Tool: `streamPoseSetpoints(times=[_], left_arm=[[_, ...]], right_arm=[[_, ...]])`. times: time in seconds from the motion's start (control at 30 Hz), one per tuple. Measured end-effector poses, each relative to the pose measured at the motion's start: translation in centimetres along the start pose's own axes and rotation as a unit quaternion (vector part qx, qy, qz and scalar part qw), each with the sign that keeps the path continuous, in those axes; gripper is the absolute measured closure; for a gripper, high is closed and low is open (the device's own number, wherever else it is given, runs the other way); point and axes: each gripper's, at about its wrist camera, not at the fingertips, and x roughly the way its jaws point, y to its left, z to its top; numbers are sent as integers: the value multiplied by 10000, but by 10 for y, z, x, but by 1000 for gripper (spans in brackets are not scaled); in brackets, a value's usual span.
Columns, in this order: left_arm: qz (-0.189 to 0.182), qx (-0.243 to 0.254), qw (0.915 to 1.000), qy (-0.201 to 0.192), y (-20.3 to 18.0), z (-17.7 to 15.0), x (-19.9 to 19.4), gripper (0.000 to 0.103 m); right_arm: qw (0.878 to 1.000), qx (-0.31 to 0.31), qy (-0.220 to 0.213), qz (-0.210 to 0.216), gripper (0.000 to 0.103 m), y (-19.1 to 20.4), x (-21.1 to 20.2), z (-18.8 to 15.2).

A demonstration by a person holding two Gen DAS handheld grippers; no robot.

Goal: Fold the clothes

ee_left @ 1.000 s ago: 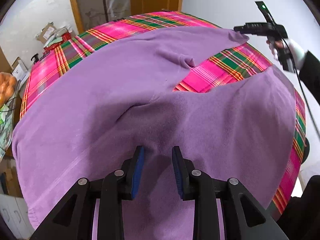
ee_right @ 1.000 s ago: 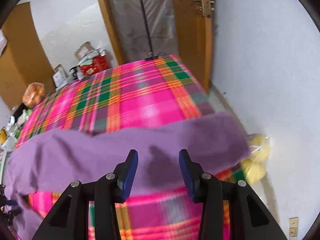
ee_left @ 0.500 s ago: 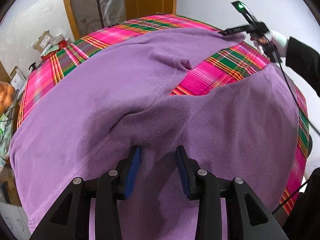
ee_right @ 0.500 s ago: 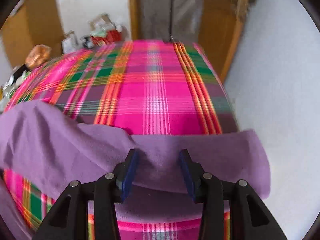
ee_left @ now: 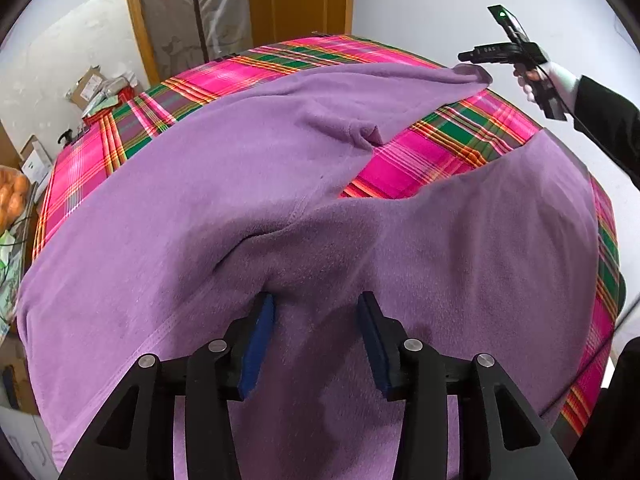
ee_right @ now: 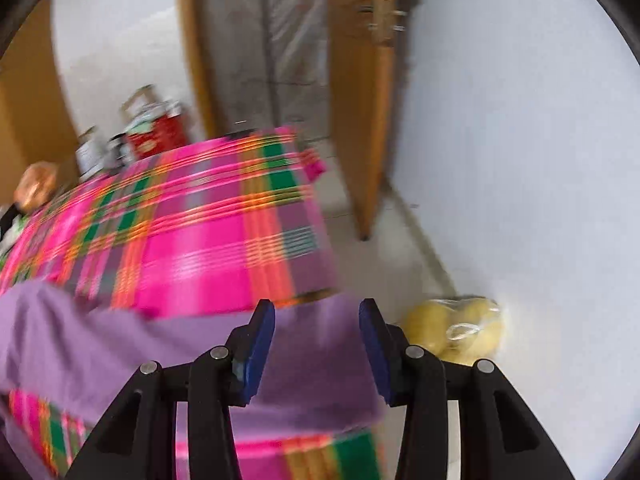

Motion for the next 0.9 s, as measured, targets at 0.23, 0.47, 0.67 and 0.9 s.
streamPoseSetpoints(times=[0.23,0.47,0.67,0.9], left_arm=[[-90,-126,9999,-1,3,3,1,56],[-224,-321,9992,24,10,7,-3,56],[-267,-585,9976,-240,22,13,-17,56],[-130,-818,9953,-507,38,18,-29,56]], right_arm=[[9952,377,727,535,56,-12,35,3],[9991,-150,311,264,97,9,20,8],[9973,-13,-726,91,97,10,-12,49],[9992,-12,-270,-291,89,11,24,71]])
